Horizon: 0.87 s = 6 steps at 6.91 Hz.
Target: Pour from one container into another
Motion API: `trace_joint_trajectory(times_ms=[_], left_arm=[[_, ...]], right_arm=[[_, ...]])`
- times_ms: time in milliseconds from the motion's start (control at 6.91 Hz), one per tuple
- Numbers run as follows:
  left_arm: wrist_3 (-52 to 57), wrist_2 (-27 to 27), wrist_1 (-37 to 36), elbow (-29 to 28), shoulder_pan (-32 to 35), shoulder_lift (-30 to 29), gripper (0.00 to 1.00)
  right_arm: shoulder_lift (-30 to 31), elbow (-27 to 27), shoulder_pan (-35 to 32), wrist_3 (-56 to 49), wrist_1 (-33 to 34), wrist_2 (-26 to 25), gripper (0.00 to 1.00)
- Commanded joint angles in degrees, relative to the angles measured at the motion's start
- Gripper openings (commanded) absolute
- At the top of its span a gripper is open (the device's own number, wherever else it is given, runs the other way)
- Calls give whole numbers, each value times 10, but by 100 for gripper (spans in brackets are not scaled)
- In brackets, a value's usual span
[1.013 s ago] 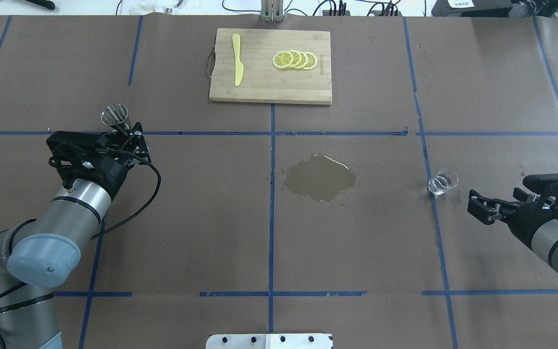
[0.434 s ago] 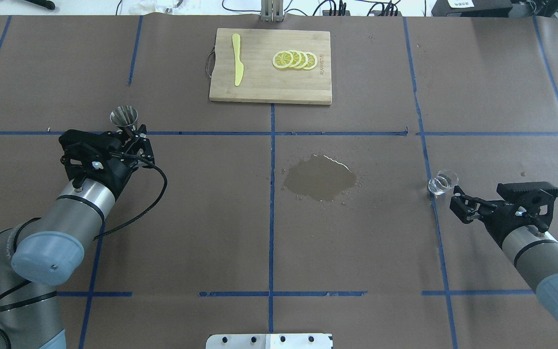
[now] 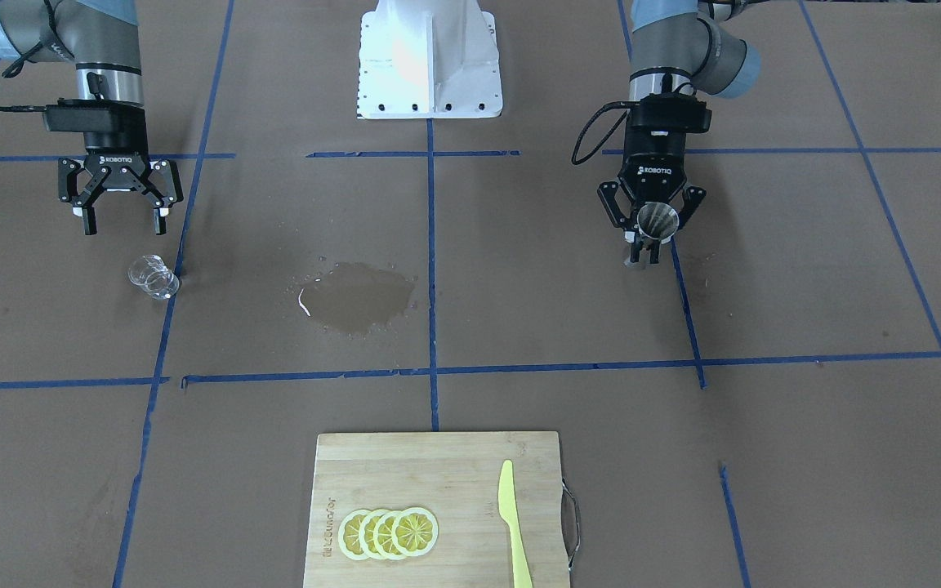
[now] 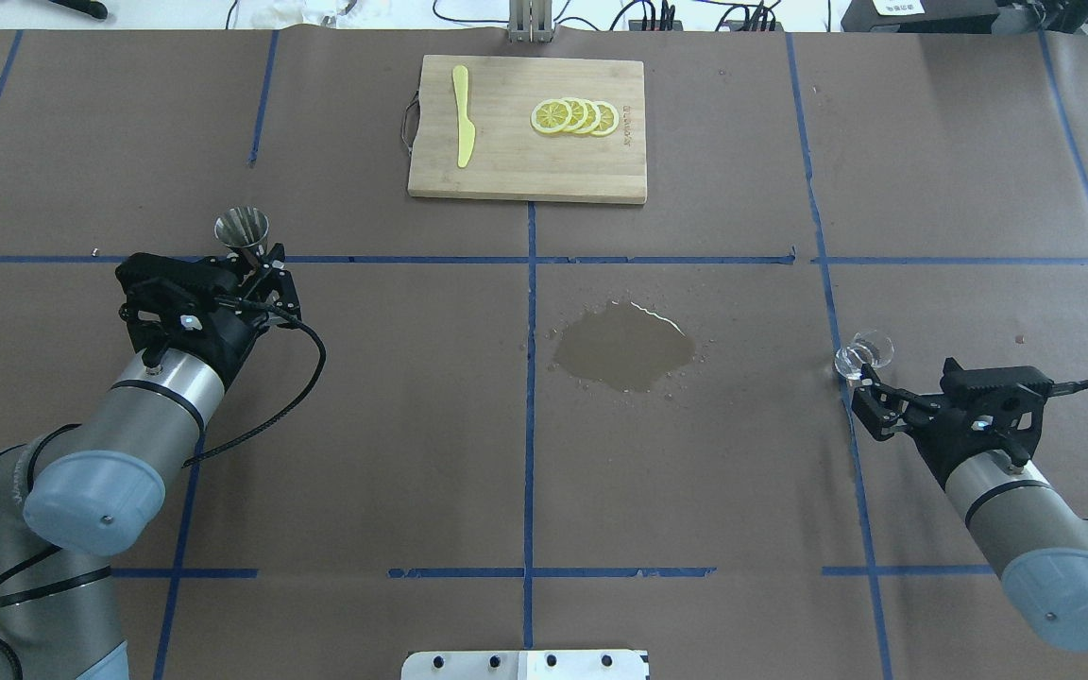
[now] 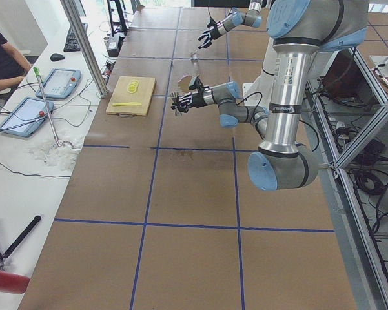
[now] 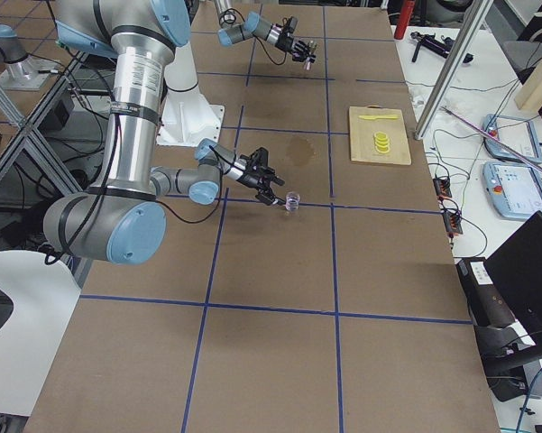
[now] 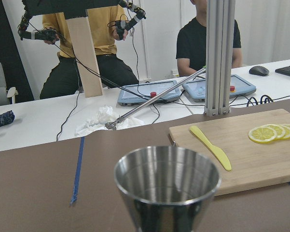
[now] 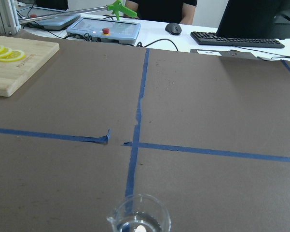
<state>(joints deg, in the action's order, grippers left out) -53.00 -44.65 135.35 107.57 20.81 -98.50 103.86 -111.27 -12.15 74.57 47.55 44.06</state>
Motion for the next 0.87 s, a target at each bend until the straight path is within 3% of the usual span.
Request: trace_joint_trajectory(times_ms=[0,289,724], left_arm=[[0,0,0,-8,1,1,0],[0,-1,-1,-9,1,1,0],[0,-1,0,-9,2,2,0]], right_arm=[[-25,36,8,0,-5,-22,100],[-45,90,9,-10,-66,-22,100],[-56,102,7,-29,-72,-23,100]])
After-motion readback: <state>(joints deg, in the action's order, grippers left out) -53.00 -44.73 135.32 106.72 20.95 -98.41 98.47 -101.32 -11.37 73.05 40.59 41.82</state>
